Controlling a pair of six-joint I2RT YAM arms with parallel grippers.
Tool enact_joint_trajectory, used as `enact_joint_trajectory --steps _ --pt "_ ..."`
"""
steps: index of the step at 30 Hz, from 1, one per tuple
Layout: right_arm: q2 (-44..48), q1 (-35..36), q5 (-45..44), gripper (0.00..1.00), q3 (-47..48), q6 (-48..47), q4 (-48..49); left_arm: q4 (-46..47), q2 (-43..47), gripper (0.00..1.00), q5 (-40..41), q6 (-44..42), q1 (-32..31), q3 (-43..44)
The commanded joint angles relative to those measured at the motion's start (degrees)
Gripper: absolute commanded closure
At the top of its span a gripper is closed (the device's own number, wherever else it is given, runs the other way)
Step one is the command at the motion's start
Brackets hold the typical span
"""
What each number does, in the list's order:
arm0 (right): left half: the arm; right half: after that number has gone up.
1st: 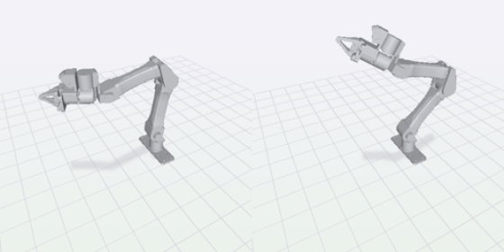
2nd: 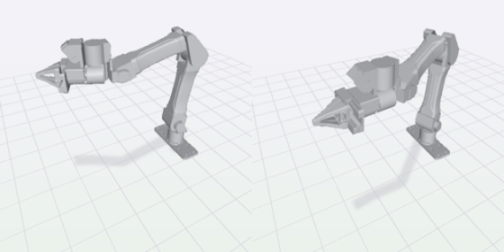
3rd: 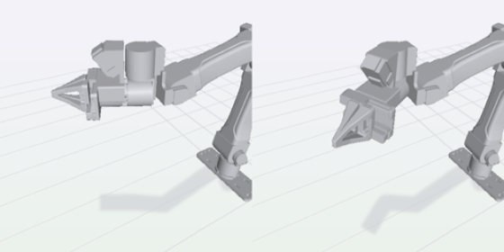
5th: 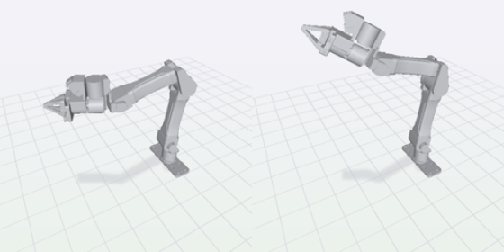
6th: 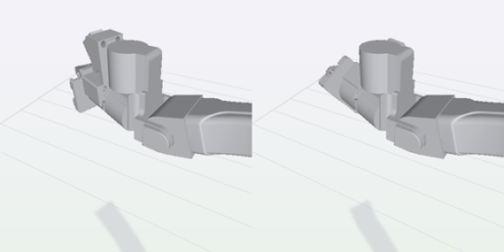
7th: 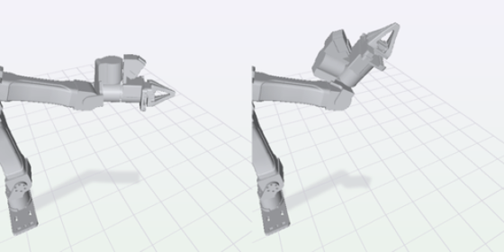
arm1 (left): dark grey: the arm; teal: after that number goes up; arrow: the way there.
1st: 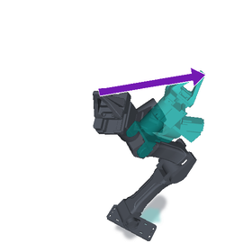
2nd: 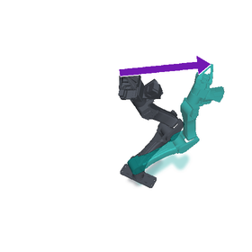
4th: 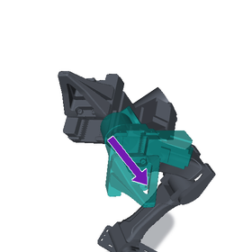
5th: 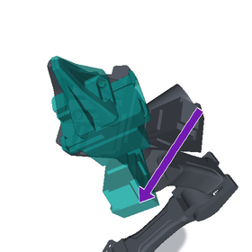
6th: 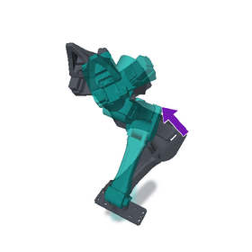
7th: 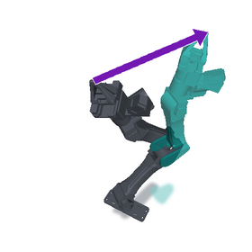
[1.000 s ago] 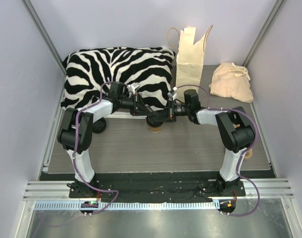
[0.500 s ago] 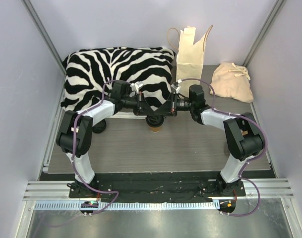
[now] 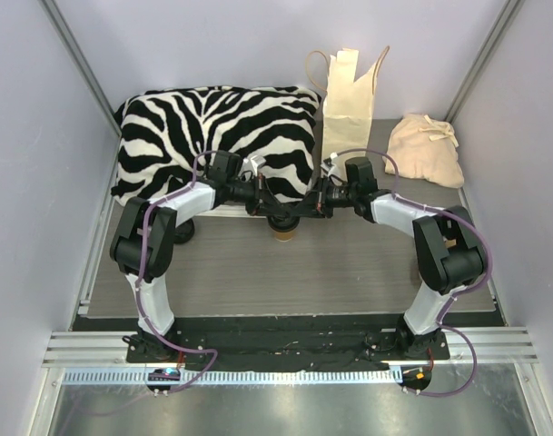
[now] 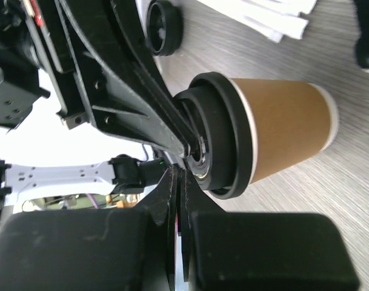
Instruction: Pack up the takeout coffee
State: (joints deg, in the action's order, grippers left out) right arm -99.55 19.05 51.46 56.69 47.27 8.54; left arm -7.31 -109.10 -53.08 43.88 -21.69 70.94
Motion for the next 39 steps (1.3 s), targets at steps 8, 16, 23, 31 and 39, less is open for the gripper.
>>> enact_joint_trajectory --steps 8,16,23,31,39 --pt "8.49 2.65 -19.79 0.79 18.51 -20.78 -28.95 -6.05 -0.77 1.0 7.11 -5.29 -0.63 1.13" --pt "4.28 11.97 -34.06 0.78 26.9 -34.52 -44.74 -7.01 -0.85 1.0 7.9 -6.43 -1.51 1.31" --pt "2.0 15.05 -38.54 0.76 25.41 -34.43 -45.71 -8.33 -1.2 1.0 8.96 -7.58 -1.69 1.49" --pt "-4.16 15.05 -36.53 0.78 22.24 -34.17 -44.39 -10.79 -2.35 1.0 10.36 -9.51 -1.69 2.19" --pt "0.58 13.47 -33.53 0.78 30.41 -35.4 -47.29 -11.5 -2.52 1.0 10.54 -10.22 -1.77 1.92"
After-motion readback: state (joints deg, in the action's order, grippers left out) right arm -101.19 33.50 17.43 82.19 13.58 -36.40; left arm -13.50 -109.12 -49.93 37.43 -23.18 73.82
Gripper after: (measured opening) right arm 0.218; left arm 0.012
